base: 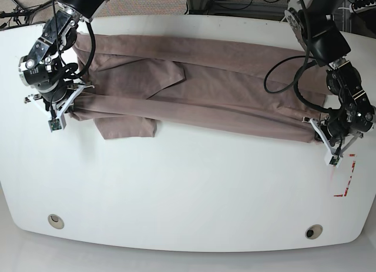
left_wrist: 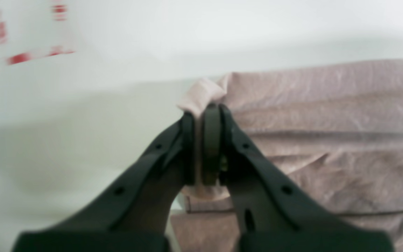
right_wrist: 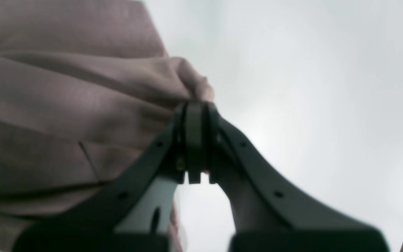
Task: Fold the T-shirt properly
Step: 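Fold the hem over onto the collar edge with both grippers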
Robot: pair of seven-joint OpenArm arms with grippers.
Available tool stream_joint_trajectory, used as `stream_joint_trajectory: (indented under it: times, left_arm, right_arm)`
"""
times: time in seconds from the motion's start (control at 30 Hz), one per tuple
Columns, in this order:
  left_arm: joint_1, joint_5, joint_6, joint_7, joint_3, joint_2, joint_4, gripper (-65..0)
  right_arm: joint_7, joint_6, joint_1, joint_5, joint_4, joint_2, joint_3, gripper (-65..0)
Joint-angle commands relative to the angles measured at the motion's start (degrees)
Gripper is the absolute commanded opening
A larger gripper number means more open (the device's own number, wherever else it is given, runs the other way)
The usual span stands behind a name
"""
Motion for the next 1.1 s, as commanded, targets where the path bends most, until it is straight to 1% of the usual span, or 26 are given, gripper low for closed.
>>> stream_joint_trajectory:
  times: [0.0,0.3,0.43,0.53,0.67,0.77,0.83,0.93,1.0,1.03,1.07]
  left_arm:
    - [2.58,-0.06,-0.03,-0.28,-0.91,-2.22,4.95,-65.0]
    - [8.82,-0.06,-0.03,-0.37,-1.18,-2.92,7.49,-65.0]
    - [11.20,-0.06,-0.03,-0.54,-1.26,-4.68,7.49,-65.0]
    - [12.08,-0.06,-0.03,-0.63,-1.26,-4.95,7.49,-65.0]
    - [13.66,0.02,-0.03,-0.54,-1.35,-5.30,7.49,-65.0]
    - [14.80,0.02,-0.03,-0.54,-1.09,-7.41,7.32,-65.0]
    - [15.33,0.02,-0.03,-0.46,-0.91,-8.11,7.23,-64.9]
    - [16.12,0.11,-0.03,-0.37,-0.91,-8.37,7.14,-58.9]
    - [16.82,0.29,-0.03,-0.37,-0.91,-8.37,7.23,-52.4]
    - [17.18,0.38,-0.03,-0.37,-0.91,-8.37,7.14,-47.2]
    - [17.35,0.38,-0.03,-0.37,-0.91,-8.46,7.06,-43.8]
  right_arm:
    - [0.82,-0.10,-2.00,0.01,1.58,0.49,0.29,-65.0]
    - [0.82,-0.10,-6.39,0.01,1.66,-1.36,0.38,-65.0]
    - [0.82,-0.10,-8.06,0.01,1.66,-1.62,0.38,-65.0]
    - [0.82,-0.10,-9.03,0.01,1.66,-1.71,0.38,-65.0]
    - [0.82,-0.10,-10.70,0.01,1.66,-2.68,0.38,-65.0]
    - [0.82,-0.10,-11.49,0.01,1.66,-2.68,0.38,-65.0]
    - [0.82,-0.10,-11.76,0.01,1.58,-2.77,0.38,-65.0]
    - [0.82,-0.10,-12.37,0.01,1.40,-2.85,0.38,-65.0]
    - [0.82,-0.10,-12.90,0.01,1.40,-2.85,0.38,-63.4]
    - [0.82,-0.10,-13.08,0.01,1.40,-2.85,0.38,-61.2]
    - [0.82,-0.10,-13.16,0.01,1.40,-2.85,0.38,-59.1]
